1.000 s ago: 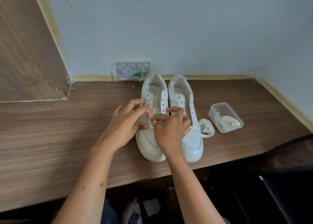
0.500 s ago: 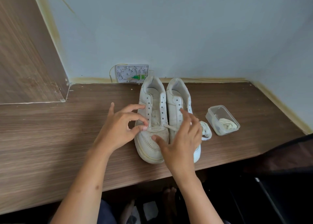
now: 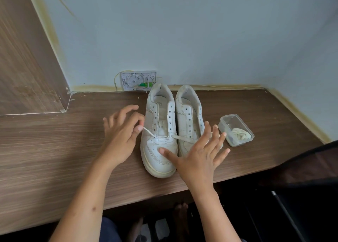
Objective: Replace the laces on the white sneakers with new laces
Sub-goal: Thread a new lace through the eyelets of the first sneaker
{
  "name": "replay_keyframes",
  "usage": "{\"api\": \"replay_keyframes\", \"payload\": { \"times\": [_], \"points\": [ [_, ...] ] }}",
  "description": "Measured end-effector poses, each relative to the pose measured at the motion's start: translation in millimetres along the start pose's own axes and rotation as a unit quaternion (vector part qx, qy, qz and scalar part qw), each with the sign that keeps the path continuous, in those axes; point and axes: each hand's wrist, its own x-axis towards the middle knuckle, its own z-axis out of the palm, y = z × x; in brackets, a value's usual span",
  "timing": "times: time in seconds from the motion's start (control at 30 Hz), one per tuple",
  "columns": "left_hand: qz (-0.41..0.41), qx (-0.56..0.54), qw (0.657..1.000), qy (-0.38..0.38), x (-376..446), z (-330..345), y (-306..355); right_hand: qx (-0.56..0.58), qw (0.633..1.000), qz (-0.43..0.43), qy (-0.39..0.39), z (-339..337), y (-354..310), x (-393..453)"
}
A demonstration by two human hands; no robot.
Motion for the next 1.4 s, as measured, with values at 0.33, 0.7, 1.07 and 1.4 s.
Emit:
{"api": "replay_keyframes", "payload": {
  "times": [0.33,0.7,1.07,1.4],
  "points": [
    [-0.13,0.023,0.986,0.1,-4.3,-17.2,0.2,-0.034,0.999,0.024,-0.014,-2.4,1.5,-0.4],
    [0.035,0.17,0.983,0.059,-8.1,-3.7,21.2,-0.039,0.998,0.032,-0.024,-2.4,0.9,0.0],
    [-0.149,0.099,0.972,0.15,-8.1,-34.4,-21.1,-0.043,0.999,0.029,-0.017,-1.3,2.6,-1.5],
    [0.057,0.172,0.983,0.036,-4.5,6.4,17.4,-0.046,0.998,0.036,-0.023,-0.1,3.2,-1.1]
  ]
}}
